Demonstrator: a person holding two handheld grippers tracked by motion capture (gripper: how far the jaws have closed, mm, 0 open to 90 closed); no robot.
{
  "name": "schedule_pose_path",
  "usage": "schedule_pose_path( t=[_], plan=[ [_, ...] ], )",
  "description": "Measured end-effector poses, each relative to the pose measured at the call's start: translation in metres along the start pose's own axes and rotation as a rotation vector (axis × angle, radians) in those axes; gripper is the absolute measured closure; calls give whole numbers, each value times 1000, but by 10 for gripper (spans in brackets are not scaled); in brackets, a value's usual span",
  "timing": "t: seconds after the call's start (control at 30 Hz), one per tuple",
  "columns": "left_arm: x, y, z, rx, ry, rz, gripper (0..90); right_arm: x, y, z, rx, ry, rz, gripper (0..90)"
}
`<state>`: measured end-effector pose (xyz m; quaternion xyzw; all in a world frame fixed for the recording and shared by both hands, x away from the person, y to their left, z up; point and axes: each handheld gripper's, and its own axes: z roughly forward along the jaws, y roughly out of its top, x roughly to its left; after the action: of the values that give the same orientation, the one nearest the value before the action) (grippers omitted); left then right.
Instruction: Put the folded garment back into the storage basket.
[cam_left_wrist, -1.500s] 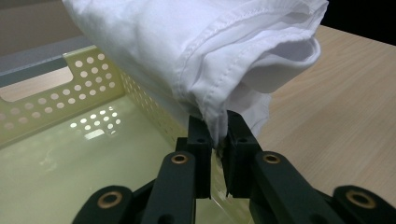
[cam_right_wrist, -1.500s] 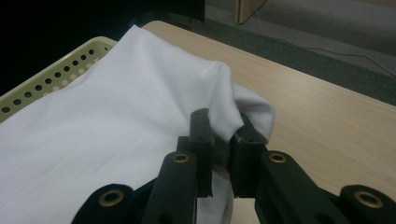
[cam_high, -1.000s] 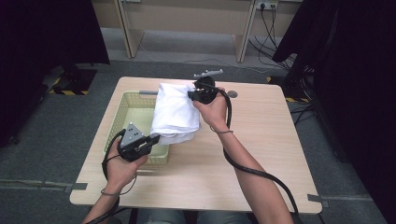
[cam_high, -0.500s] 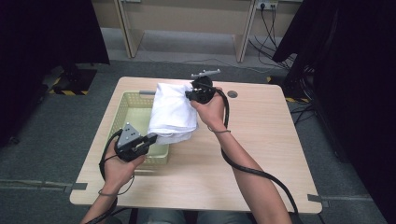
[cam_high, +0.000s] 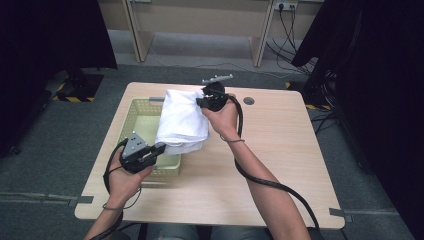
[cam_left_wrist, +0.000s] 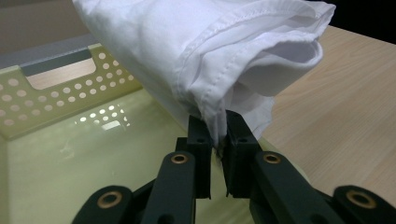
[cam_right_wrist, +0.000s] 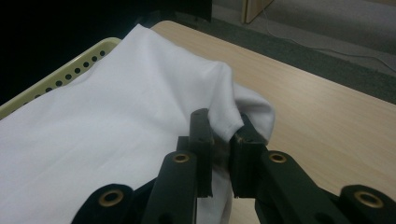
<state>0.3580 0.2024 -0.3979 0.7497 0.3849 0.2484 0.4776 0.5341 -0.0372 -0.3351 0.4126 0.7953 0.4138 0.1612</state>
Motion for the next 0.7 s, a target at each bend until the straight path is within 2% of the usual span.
schedule_pose_path(
  t=[0.7],
  plan=[
    [5,-2,-4,-2,6,3,826,6,4,3,3,5,-5,814]
  ],
)
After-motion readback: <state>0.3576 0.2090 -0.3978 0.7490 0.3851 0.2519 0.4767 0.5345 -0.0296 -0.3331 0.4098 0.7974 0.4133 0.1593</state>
